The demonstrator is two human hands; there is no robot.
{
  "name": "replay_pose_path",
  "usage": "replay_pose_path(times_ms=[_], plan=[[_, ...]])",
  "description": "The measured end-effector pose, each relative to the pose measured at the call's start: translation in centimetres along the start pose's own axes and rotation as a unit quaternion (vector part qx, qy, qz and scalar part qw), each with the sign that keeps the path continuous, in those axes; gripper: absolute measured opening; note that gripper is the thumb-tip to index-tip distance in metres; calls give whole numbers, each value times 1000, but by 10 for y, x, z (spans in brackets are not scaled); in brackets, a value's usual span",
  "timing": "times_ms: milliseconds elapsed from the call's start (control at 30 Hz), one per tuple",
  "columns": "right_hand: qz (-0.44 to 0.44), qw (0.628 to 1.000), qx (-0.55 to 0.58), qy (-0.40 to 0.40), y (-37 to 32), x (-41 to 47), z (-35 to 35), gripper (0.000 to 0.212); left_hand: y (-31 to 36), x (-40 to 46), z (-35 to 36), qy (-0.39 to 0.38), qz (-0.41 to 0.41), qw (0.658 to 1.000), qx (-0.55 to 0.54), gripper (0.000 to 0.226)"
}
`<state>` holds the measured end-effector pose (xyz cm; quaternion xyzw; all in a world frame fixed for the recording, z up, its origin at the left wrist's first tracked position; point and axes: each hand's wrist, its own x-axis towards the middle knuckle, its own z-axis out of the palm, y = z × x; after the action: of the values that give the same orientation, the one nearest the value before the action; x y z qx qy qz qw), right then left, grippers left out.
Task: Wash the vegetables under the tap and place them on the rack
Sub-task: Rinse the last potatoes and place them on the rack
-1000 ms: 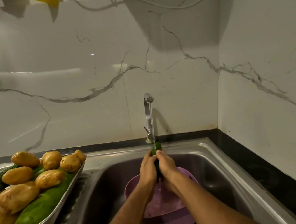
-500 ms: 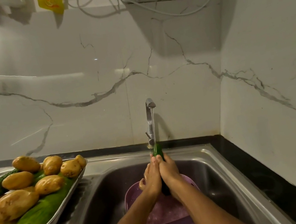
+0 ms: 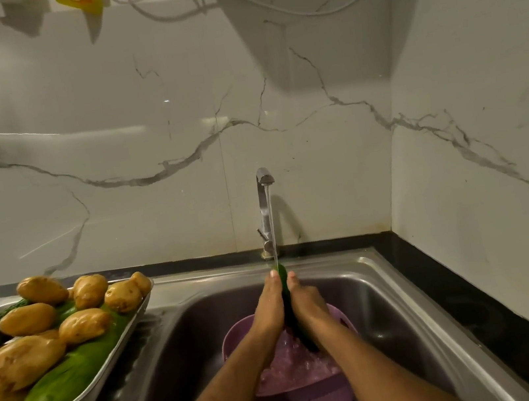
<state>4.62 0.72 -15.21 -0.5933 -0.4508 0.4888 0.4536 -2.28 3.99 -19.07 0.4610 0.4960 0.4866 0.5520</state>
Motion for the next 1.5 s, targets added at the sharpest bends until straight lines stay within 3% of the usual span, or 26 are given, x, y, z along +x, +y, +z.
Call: replay_pose_path(times_ms=[100, 400, 567, 633, 700, 767, 800, 867, 967, 1067, 1133, 1200, 1300, 1433, 1500], plan=[[-3, 1000, -12, -4, 8, 14, -7, 58, 16, -15, -12, -1, 35, 999, 13, 36], [14, 995, 48, -87, 13, 12, -13, 38, 21, -12, -23, 47, 83, 995, -25, 25], [9, 978, -202, -47, 21, 16, -21, 66, 24, -26, -24, 66, 71, 993, -59, 23], [34, 973, -225, -49, 24, 14, -22, 75, 28, -32, -29, 89, 72, 992, -49, 16], [-19, 968, -249, 21, 17, 12, -21, 75, 34, -40, -33, 107, 88, 989, -48, 13], [-134, 943, -264, 150, 10, 8, -25, 63, 43, -52, -31, 119, 141, 982, -29, 17], [-172, 937, -248, 178, 11, 10, -29, 61, 45, -58, -30, 124, 171, 977, -8, 22], [-166, 935, -271, 158, 21, 18, -31, 60, 43, -65, -33, 147, 176, 971, 69, 31], [-70, 918, -384, 74, 39, 23, -36, 55, 31, -65, -40, 160, 73, 962, 208, 39], [-160, 903, -352, 188, 24, 17, -38, 50, 33, -62, -42, 178, 62, 967, 172, 44], [-202, 891, -330, 237, 21, 16, -43, 50, 38, -64, -41, 165, 74, 964, 195, 41], [-149, 883, -407, 179, 25, 17, -47, 49, 38, -65, -46, 130, 13, 954, 271, 48], [-97, 858, -491, 117, 33, 16, -49, 41, 31, -64, -51, 22, -74, 893, 443, 47], [-188, 841, -479, 169, 13, 3, -40, 44, 34, -68, -35, -81, 25, 852, 517, 31], [-230, 862, -411, 188, 10, 1, -40, 46, 41, -69, -32, -80, 63, 827, 552, 32]])
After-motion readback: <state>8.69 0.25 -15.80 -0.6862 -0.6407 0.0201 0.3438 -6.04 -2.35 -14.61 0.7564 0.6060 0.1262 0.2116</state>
